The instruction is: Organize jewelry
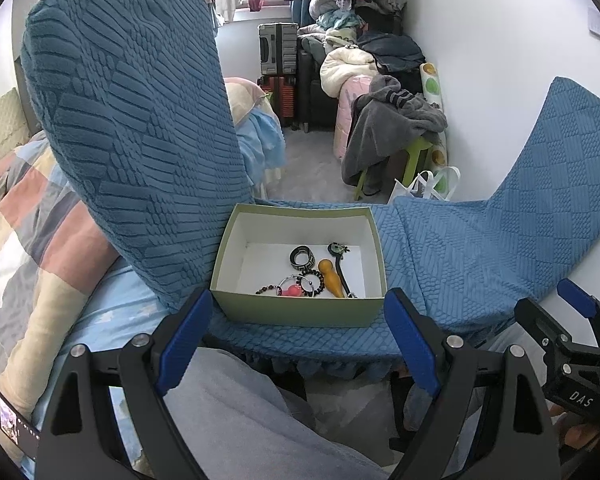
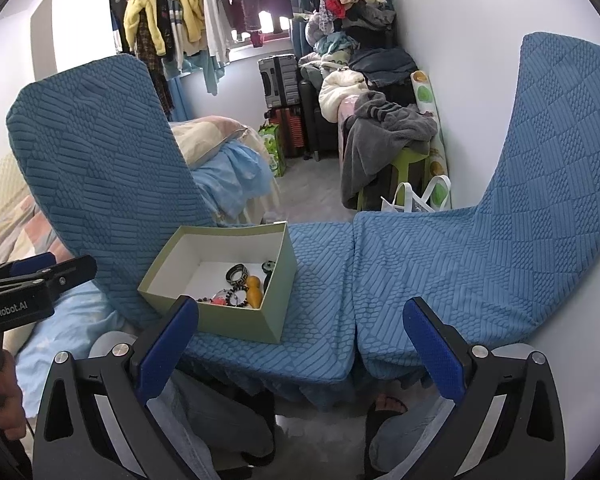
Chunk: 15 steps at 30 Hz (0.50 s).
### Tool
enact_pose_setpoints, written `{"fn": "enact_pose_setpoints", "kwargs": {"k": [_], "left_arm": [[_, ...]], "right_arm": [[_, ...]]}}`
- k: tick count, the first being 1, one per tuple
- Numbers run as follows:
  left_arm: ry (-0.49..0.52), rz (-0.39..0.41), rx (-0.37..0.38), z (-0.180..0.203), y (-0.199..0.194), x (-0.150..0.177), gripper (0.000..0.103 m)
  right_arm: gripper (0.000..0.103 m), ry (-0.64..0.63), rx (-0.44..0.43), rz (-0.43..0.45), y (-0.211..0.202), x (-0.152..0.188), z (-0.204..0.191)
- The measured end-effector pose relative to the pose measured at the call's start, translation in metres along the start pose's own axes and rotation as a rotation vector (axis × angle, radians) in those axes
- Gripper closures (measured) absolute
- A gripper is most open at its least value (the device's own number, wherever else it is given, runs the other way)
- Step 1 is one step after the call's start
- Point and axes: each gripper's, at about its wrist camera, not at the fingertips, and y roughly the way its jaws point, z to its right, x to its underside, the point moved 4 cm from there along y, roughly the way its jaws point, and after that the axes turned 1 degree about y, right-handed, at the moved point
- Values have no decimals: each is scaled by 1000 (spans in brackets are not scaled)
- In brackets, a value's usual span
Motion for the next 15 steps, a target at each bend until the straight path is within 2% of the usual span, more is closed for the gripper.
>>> {"fn": "enact_pose_setpoints", "kwargs": {"k": [15], "left_arm": [[-5, 1, -6, -4, 1, 4, 15]], "right_arm": [[0, -29, 14, 3, -6, -3, -1]]}}
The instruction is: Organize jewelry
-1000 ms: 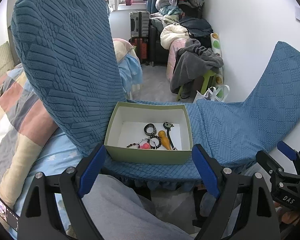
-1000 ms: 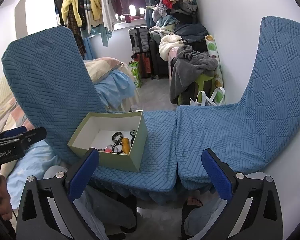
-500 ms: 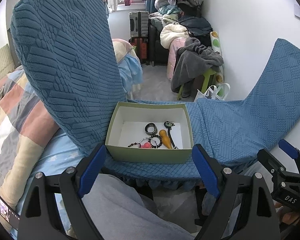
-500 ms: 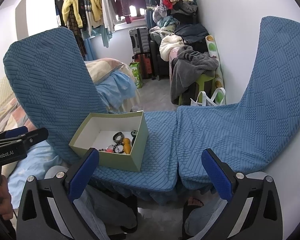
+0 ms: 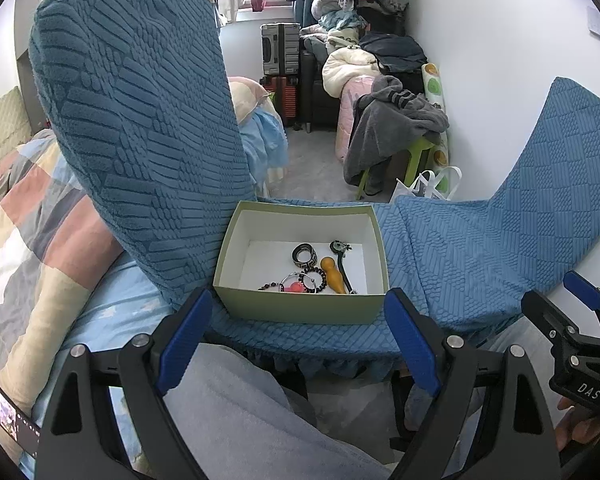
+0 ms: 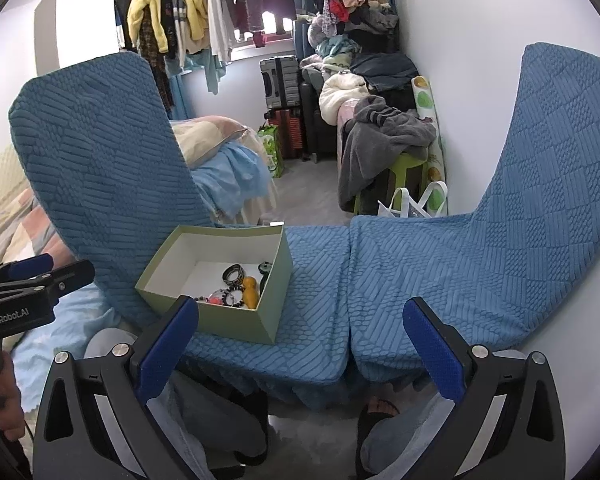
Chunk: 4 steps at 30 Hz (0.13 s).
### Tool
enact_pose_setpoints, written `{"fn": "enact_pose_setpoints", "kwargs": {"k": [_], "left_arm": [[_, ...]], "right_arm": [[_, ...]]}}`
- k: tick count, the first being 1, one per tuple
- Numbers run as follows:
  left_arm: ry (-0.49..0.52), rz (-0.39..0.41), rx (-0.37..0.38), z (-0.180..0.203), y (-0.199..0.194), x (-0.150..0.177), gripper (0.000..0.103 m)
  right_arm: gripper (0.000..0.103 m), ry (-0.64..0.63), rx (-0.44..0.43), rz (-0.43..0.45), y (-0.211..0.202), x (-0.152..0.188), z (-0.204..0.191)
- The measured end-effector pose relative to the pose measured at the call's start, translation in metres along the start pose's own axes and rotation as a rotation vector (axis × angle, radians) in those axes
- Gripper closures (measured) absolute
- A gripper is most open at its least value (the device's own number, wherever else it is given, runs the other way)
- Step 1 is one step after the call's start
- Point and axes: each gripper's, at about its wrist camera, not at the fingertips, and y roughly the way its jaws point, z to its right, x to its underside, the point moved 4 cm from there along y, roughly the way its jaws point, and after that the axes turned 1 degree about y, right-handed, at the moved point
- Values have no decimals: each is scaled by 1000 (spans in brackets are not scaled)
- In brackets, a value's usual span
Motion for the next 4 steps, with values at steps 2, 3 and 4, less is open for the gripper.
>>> {"fn": "enact_pose_setpoints", "kwargs": {"k": [2, 3, 4], "left_arm": [[1, -1, 0, 0, 0, 1, 15], [1, 0, 2, 1, -1, 1, 15], [1, 0, 4, 1, 0, 0, 15]], "right_arm": [[0, -2, -1, -1, 0, 0, 0], [0, -4, -2, -1, -1, -1, 0], [0, -5, -2, 1, -1, 0, -1]]}}
